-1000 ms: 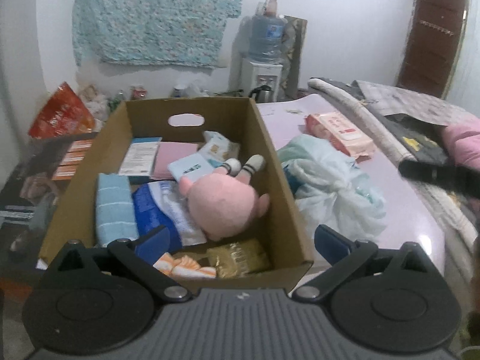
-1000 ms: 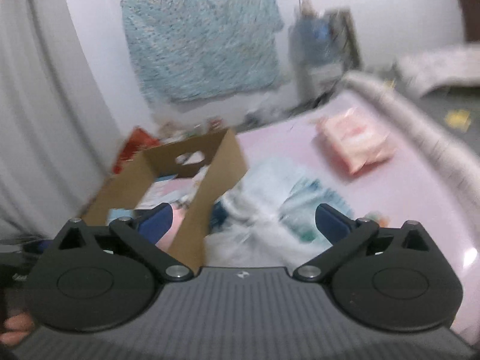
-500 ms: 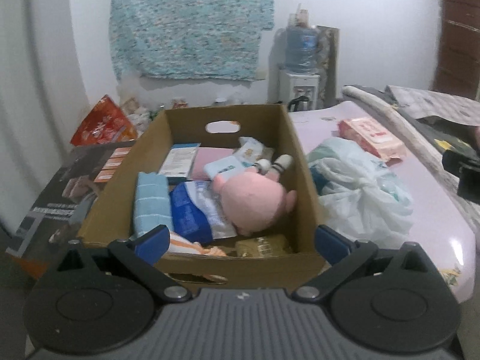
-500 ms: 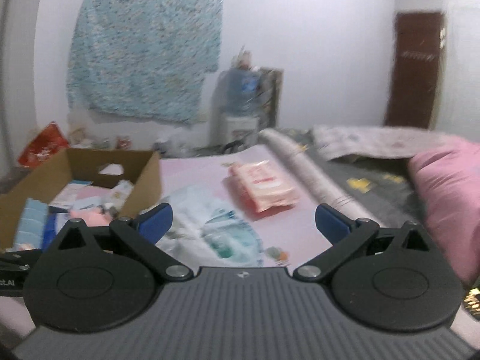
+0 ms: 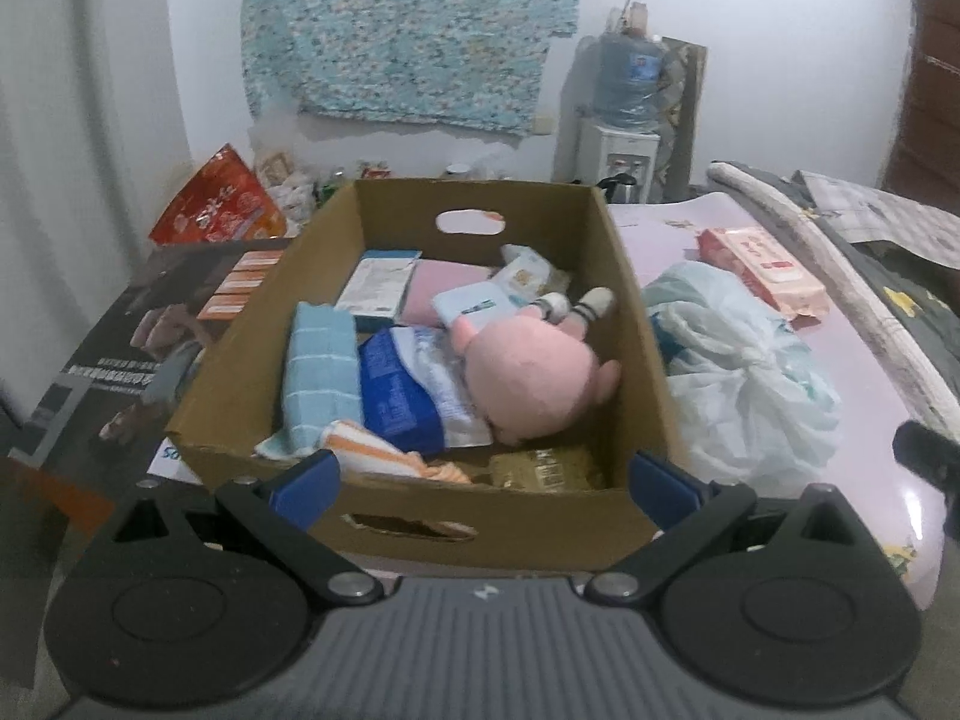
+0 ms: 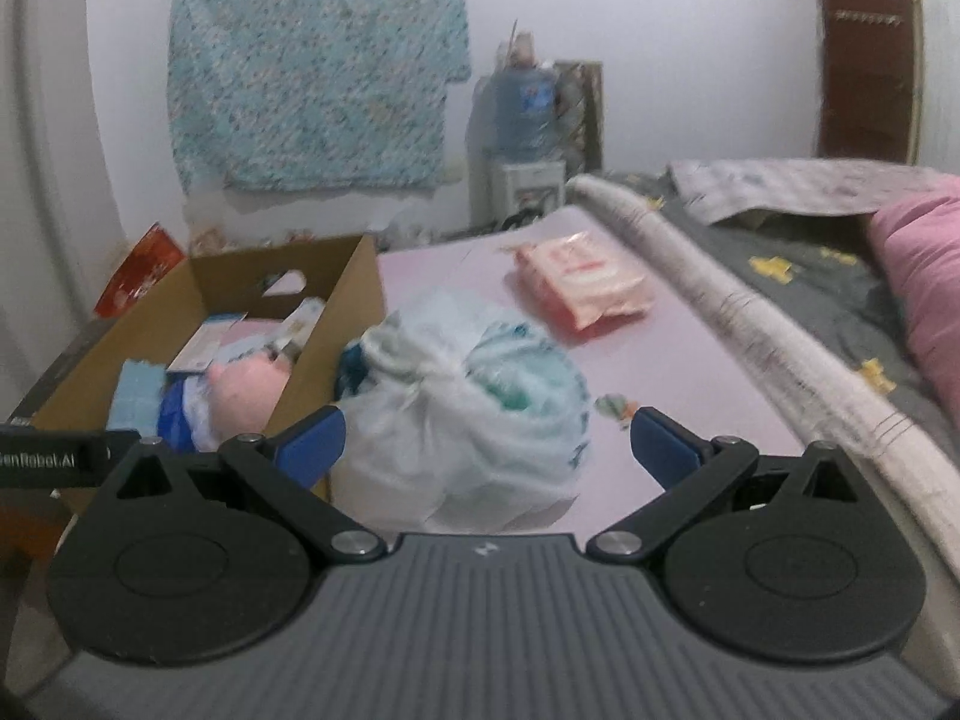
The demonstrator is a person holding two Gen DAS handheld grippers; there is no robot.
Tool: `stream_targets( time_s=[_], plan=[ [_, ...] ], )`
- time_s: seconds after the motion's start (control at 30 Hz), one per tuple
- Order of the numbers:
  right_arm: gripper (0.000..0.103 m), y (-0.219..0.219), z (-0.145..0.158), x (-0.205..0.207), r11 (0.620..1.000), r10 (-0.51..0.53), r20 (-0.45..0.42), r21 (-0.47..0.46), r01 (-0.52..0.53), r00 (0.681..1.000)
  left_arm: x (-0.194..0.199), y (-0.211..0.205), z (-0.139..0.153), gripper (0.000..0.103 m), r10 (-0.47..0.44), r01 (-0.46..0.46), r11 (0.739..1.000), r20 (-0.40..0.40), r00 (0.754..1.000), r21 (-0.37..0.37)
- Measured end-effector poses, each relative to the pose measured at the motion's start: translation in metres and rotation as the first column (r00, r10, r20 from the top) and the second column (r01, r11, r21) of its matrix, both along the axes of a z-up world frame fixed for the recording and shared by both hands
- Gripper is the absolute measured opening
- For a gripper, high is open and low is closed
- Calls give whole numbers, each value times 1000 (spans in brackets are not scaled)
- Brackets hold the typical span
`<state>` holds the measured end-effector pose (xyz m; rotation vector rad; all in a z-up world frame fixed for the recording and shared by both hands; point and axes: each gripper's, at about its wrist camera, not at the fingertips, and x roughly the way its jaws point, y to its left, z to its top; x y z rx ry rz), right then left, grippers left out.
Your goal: Organize soft objects
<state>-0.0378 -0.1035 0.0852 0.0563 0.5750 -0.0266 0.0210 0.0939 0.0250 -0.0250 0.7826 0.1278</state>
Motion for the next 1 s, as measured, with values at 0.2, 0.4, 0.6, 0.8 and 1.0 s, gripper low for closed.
stream_targets(
  time_s=[0.2, 0.4, 0.6, 0.8, 1.0],
  plan=[
    [102, 13, -4, 7, 999, 42, -57, 5, -42, 997, -4, 14, -3, 103, 22, -22, 999, -17, 1000, -34],
    [102, 22, -6, 17, 997, 73, -103, 19, -71, 992, -6, 17, -4, 103, 26, -27, 1000, -18, 999, -8],
    [102, 31, -13, 25, 995, 95, -155, 34, -91, 983, -5, 19, -6, 103, 25, -25, 1000, -26, 999, 8],
    [102, 33, -18, 29, 995, 99, -180, 27, -96, 979, -3, 18, -10, 103, 19, -18, 1000, -35, 999, 24],
    [102, 34, -19, 30, 995, 101, -185, 21, -99, 978, -4, 17, -11, 103, 8, -7, 999, -35, 999, 37]
  ],
)
